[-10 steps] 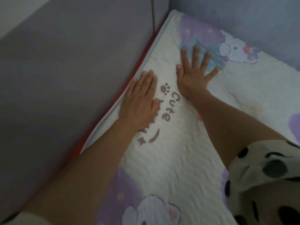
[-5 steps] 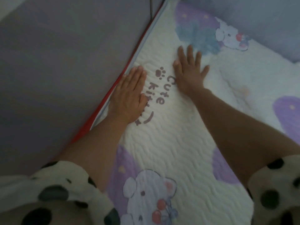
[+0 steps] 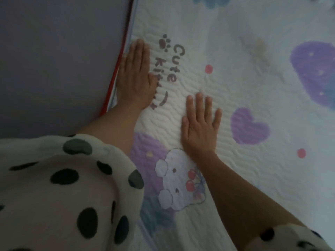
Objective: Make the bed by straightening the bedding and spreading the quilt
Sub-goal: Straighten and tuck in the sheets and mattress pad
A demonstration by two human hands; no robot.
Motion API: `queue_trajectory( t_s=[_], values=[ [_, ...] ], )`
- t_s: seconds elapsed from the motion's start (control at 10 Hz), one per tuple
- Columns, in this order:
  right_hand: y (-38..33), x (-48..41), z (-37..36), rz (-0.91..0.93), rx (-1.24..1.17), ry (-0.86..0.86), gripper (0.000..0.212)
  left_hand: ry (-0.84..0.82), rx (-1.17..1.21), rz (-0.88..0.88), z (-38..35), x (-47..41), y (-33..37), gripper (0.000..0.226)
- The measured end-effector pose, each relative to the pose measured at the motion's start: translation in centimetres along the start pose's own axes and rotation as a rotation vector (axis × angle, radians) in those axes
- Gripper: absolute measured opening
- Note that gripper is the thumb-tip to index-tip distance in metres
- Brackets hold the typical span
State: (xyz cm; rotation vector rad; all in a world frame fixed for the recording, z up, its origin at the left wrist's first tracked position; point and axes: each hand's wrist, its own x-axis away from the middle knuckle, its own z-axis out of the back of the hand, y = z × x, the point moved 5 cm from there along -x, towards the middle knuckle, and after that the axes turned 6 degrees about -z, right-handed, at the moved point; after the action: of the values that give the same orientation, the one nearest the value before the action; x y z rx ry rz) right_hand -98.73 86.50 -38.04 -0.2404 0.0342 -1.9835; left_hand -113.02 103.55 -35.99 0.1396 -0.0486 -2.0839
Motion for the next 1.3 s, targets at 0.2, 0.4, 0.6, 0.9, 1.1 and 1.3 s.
queue_trajectory(
  t_s=[0.2, 0.4, 0.6, 0.9, 1.1, 1.3],
  values=[
    [-0.4, -0.3, -0.6, -0.013, 0.035, 0.006, 0.061, -0.004, -0.011, -0.025, 0.4, 0.2, -0.2, 0.071],
    [-0.6, -0.1, -0.6, -0.011, 0.029, 0.003, 0.062, -0.013, -0.043, -0.019, 0.6, 0.3, 0.1, 0.070],
    [-0.3, -0.4, -0.7, -0.003, 0.012, 0.037, 0.062, -0.016, -0.033, -0.009, 1.4, 0.3, 0.6, 0.068],
    [-0.2, -0.2, -0.7, 0.005, -0.012, 0.030, 0.063, -0.079, 0.038, 0.043, 2.8, 12.2, 3.5, 0.065],
    [-0.2, -0.2, -0.9, 0.033, -0.042, 0.060, 0.063, -0.108, -0.085, 0.107, 3.3, 19.0, 4.1, 0.062],
    [0.1, -0.5, -0.9, 0.054, -0.067, 0.077, 0.061, -0.103, -0.120, 0.169, 3.4, 21.4, 5.0, 0.062]
  ],
)
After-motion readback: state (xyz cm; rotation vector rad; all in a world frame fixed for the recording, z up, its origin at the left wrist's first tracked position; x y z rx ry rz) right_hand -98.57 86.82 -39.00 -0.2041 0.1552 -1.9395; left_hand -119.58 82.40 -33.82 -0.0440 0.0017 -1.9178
